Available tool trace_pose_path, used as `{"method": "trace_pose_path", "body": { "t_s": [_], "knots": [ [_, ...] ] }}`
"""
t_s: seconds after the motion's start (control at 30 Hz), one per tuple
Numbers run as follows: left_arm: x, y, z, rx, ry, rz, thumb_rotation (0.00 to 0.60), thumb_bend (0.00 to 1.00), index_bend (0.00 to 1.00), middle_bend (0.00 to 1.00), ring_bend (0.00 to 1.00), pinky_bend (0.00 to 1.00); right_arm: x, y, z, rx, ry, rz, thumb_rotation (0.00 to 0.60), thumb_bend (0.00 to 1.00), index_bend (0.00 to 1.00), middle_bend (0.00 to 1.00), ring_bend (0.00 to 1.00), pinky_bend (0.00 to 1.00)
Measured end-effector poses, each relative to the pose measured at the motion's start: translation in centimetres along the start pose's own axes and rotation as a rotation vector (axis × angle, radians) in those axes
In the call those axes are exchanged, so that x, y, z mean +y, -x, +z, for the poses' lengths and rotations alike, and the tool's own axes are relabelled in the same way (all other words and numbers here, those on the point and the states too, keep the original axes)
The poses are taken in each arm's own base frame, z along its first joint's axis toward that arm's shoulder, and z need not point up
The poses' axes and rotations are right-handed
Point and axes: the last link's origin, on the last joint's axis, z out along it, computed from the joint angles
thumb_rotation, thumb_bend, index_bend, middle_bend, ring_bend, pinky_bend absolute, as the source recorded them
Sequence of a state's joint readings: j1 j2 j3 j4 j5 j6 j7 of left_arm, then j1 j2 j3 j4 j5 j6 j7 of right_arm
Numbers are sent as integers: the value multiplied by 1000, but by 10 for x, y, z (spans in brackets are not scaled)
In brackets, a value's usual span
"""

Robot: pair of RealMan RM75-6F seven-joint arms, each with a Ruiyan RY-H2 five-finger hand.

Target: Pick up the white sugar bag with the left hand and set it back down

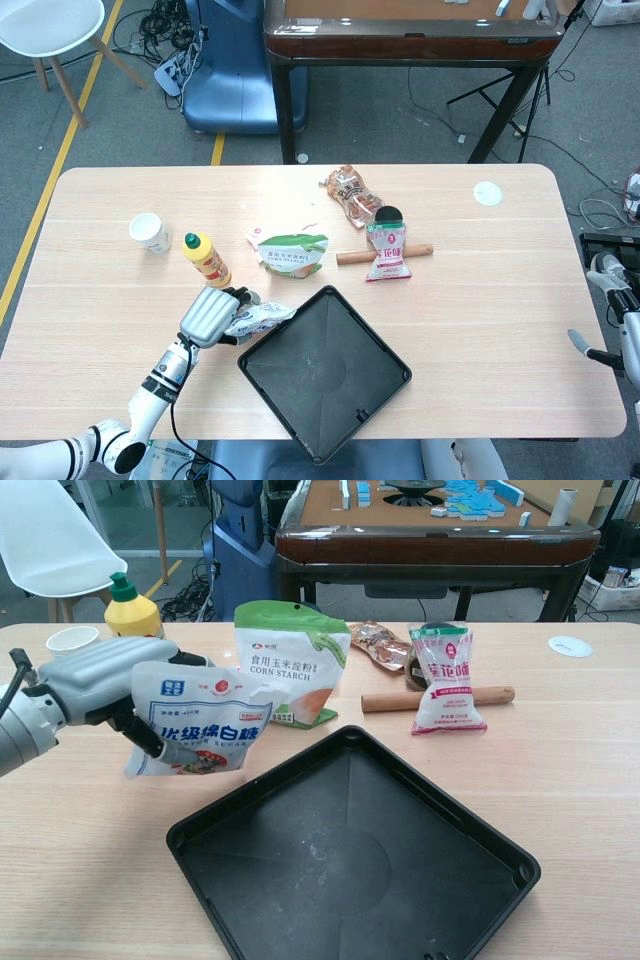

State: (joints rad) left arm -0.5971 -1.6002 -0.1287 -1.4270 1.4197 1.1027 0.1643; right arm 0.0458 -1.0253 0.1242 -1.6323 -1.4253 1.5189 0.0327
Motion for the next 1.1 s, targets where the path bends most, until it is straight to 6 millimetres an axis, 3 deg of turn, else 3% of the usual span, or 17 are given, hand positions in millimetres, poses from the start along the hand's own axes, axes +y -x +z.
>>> {"method": "trace_pose_path", "body": {
  "t_s": [0.37, 0.6, 1.1],
  "knots": [
    [-16, 5, 4, -82, -106, -385, 600, 327, 477, 652, 575, 751, -1, 1, 0, -4, 3, -3, 600, 202, 208, 242, 113, 58],
    [-24, 8, 8, -120, -138, -569, 600, 329, 389, 550, 446, 635, -2, 1, 0, -8, 6, -4, 600, 202, 209, 242, 113, 58],
    [-33, 16, 11, -140, -32, -488, 600, 331, 267, 351, 283, 469, -1, 2, 2, -9, 14, -6, 600, 203, 208, 246, 129, 58]
  ]
}}
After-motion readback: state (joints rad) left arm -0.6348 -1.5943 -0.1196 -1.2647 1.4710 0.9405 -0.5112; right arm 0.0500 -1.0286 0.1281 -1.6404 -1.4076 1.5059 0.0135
